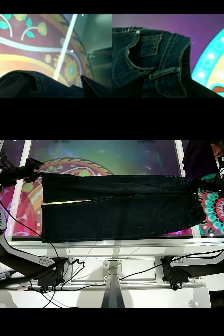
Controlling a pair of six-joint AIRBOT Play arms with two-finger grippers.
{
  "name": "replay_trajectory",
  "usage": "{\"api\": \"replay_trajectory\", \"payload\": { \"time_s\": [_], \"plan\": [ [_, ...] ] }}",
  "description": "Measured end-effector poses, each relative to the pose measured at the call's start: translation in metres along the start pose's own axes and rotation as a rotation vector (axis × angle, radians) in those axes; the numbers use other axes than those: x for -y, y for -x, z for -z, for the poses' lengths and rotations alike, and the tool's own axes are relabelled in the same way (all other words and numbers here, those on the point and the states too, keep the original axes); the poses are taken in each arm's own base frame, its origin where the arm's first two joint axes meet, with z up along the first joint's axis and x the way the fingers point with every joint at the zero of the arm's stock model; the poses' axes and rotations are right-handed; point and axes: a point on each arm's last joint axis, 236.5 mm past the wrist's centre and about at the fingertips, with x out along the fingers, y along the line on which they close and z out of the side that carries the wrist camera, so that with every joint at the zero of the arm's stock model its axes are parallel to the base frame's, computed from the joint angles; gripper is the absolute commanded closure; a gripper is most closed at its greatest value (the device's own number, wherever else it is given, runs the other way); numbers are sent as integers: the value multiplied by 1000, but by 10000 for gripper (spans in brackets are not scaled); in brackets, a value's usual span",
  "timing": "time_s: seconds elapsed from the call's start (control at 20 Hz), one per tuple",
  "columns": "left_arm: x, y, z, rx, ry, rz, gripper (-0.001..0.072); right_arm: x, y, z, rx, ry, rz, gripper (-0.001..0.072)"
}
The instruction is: Fold the clothes and pants, and hang the long-sleeved shirts on hangers.
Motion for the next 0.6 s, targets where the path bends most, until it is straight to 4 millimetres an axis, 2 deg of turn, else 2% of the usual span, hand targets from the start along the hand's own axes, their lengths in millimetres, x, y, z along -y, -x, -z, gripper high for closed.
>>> {"api": "replay_trajectory", "payload": {
  "time_s": [0.25,0.35,0.4,0.5,0.55,0.6],
  "plan": [
    [2,-2,-17,79,2,-2,21,0,0,-1,2,-2,4,161],
    [1,-1,-25,113,7,-7,272,1,0,-1,3,-2,6,161],
    [1,0,-28,125,5,-9,308,1,0,-1,2,-7,8,161],
    [6,8,-35,149,-18,-6,600,4,2,-1,-1,-26,22,161],
    [12,14,-39,161,-46,-3,677,7,5,-1,-6,-30,36,161],
    [19,21,-42,170,-82,2,678,10,9,-1,-10,-30,55,162]
  ]
}}
